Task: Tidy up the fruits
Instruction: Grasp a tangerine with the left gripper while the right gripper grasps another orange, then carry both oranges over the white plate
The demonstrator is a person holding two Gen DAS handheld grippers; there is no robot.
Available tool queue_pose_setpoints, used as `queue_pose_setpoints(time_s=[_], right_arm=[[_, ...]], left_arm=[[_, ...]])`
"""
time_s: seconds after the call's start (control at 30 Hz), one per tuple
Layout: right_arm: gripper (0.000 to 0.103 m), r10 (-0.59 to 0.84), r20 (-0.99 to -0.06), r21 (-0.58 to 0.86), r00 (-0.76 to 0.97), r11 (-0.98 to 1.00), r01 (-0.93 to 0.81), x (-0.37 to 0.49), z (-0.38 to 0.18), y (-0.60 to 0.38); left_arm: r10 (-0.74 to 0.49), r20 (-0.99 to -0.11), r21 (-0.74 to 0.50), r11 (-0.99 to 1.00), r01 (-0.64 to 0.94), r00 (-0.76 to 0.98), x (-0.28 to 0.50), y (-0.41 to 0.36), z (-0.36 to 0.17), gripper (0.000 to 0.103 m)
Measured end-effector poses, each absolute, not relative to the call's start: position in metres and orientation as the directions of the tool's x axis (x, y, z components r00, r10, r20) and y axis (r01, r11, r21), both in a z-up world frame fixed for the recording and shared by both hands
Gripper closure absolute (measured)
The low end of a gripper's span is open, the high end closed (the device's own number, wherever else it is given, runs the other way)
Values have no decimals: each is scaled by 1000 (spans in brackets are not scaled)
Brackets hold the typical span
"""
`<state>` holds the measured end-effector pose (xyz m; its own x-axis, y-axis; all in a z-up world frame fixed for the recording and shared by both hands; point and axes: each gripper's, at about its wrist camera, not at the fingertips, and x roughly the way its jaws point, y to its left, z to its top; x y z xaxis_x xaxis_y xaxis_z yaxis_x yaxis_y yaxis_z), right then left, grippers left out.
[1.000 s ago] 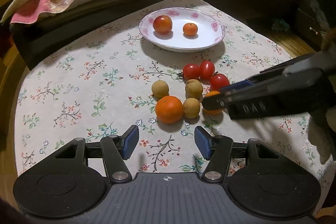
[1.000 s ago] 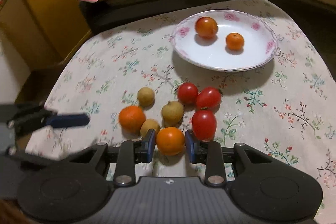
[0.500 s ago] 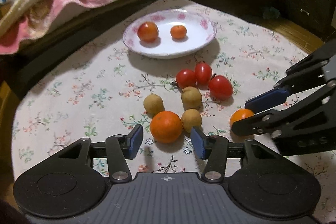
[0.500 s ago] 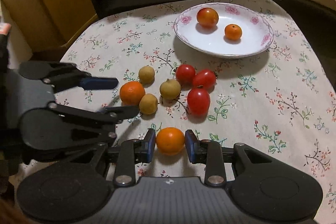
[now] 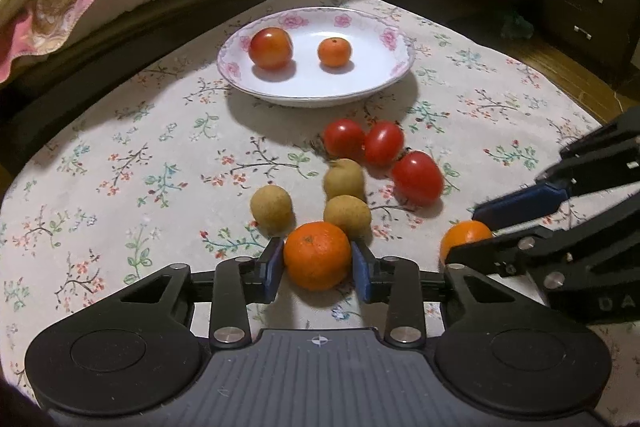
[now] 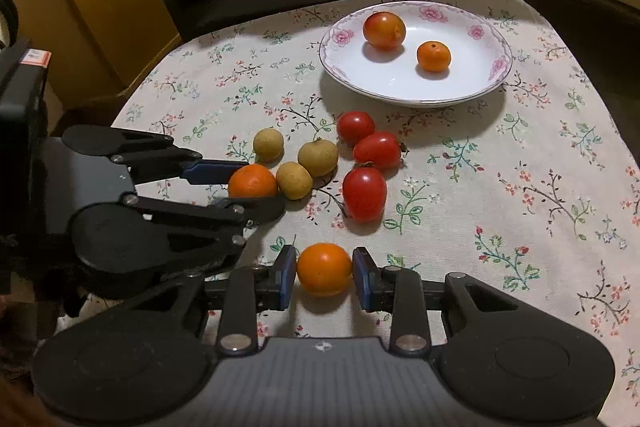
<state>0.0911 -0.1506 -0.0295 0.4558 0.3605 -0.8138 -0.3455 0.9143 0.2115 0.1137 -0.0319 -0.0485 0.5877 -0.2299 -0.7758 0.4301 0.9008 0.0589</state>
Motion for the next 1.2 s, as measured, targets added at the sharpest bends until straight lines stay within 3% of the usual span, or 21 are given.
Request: queue_pose_setpoints(time_s=[0.63,0.93,1.1,1.2], right_arm=[[69,319,-846,140,427,906,-400,79,-41,-149],[67,328,-849,158,414,906,-393,78,-40,-153],[62,335,-850,173,406,906,-386,77,-40,-153],[63,325,-853,164,407,909,-382,75,-40,-154]], left_arm=[[-269,-799,54,859,510,538,72,-29,-48,56],[-268,-803,41,867,497,532,71,-27,-48,39],[-268,-805,32,872,489,530,72,-28,-48,39],[-273,-809,21,872,489,520,73,-29,-47,45]])
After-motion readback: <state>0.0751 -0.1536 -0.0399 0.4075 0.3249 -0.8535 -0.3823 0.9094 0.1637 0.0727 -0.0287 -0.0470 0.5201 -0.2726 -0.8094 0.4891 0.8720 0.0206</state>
